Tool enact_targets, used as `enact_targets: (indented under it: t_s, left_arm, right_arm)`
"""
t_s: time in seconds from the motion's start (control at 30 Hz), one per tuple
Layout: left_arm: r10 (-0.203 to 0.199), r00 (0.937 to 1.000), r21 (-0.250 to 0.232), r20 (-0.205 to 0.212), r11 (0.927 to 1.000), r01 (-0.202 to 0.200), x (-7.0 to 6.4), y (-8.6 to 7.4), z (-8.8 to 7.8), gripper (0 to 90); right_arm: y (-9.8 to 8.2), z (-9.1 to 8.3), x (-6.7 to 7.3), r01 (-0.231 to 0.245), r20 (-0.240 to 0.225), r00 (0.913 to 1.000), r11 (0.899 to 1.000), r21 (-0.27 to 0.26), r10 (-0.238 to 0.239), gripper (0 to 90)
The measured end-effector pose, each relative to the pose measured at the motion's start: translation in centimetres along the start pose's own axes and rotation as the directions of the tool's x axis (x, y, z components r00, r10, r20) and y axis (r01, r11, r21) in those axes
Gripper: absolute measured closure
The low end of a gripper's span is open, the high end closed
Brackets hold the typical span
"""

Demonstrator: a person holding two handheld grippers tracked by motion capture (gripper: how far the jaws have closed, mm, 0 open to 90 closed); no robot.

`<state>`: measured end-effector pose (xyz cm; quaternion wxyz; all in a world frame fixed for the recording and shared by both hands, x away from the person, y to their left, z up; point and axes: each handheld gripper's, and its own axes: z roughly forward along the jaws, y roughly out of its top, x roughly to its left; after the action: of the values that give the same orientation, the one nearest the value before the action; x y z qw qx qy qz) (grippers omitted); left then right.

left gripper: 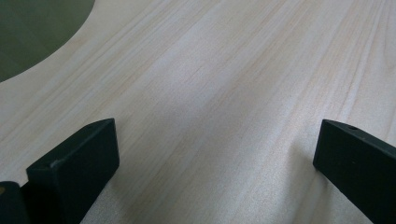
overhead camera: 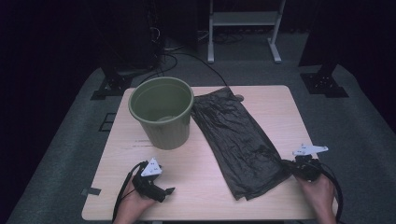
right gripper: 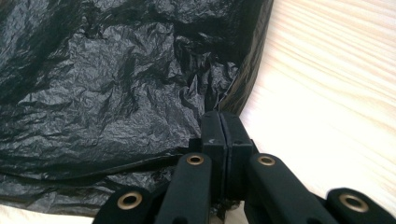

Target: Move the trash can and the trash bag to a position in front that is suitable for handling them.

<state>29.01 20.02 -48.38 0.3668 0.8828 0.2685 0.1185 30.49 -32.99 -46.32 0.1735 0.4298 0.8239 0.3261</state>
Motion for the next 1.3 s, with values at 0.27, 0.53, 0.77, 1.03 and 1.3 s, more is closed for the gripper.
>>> enact_targets:
  t_s: [0.27, 0.53, 0.77, 1.03, 1.3]
  left_arm:
    - [0.001, 1.0000, 0.000, 0.000, 1.0000, -0.001, 0.0, 0.0, 0.0, 0.0]
    - [0.000, 1.0000, 0.000, -0.001, 1.0000, 0.000, 0.0, 0.0, 0.0, 0.0]
    - [-0.003, 1.0000, -0.001, -0.003, 1.0000, 0.003, 0.0, 0.0, 0.0, 0.0]
    - [-0.006, 1.0000, 0.000, -0.005, 1.0000, 0.006, 0.0, 0.0, 0.0, 0.0]
    - [-0.006, 1.0000, 0.000, -0.006, 1.0000, 0.006, 0.0, 0.0, 0.0, 0.0]
  right_arm:
    - [-2.3, -1.8, -1.2, -0.051, 0.002, 0.9987, 0.999, -0.003, 0.051, 89.1]
    - [-4.4, -4.2, -1.8, -0.087, 0.037, 0.9954, 0.996, -0.022, 0.088, 89.1]
    - [-6.4, -5.7, -1.9, -0.107, 0.070, 0.9917, 0.994, -0.010, 0.107, 88.8]
    - [-5.8, -7.4, -1.6, -0.120, 0.125, 0.9837, 0.989, -0.082, 0.129, 38.4]
    - [-2.3, -5.8, 0.5, -0.026, 0.090, 0.9954, 0.995, -0.099, 0.035, 11.8]
